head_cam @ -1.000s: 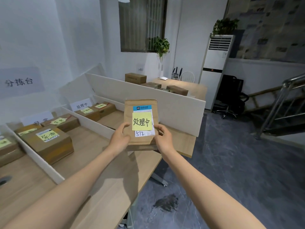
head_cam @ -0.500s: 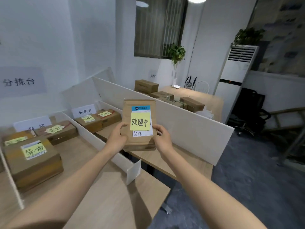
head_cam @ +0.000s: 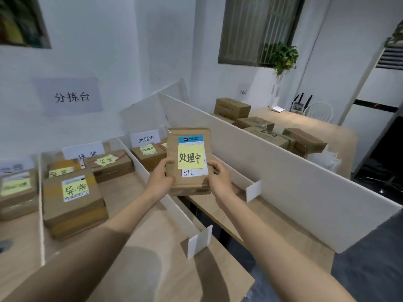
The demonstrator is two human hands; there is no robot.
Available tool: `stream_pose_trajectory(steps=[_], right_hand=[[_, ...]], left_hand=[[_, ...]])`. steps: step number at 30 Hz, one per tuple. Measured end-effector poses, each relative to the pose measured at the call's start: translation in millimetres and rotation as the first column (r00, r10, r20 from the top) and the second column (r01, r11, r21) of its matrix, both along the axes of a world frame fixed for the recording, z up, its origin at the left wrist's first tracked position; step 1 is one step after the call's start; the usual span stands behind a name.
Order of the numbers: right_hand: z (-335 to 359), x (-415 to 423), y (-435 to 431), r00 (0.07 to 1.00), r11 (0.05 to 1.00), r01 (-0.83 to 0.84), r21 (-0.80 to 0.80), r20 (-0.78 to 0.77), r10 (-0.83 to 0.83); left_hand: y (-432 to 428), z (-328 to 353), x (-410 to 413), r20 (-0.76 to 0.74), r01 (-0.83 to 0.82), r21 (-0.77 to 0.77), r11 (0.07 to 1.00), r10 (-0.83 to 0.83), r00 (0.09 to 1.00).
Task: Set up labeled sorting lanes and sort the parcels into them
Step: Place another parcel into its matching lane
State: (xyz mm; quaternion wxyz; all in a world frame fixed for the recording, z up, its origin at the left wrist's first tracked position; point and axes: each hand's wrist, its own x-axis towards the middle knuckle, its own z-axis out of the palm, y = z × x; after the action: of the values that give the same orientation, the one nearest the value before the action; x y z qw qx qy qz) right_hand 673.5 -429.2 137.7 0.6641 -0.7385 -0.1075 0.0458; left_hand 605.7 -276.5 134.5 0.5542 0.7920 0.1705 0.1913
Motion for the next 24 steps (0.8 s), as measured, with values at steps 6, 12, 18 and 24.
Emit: stream_pose_trajectory(steps=[6,12,18,24], right_hand=[[-12.5,51.5,32.6,0.996,0.996,-0.086,-0.010,-0.021,0.086],[-24.7,115.6,65.1,0.982,0.983,-0.180,-0.020,-0.062,0.179],[-43.4,180.5,88.6,0.963,0.963,-0.264,-0.062,-0.083,0.258],[-74.9,229.7,113.5,0.941,0.942,-0.322,-0.092,-0.137,0.309]], left_hand=[[23.5,-12.9,33.0,-0.049,-0.097,-0.032,0.995,0.096,0.994],[39.1,-19.9,80.9,-0.072,-0.205,-0.047,0.978,0.202,0.977],[48.0,-31.5,131.8,-0.085,-0.289,0.047,0.956,0.292,0.953],[59.4,-58.0,171.2,-0.150,-0.341,0.018,0.940,0.339,0.929]])
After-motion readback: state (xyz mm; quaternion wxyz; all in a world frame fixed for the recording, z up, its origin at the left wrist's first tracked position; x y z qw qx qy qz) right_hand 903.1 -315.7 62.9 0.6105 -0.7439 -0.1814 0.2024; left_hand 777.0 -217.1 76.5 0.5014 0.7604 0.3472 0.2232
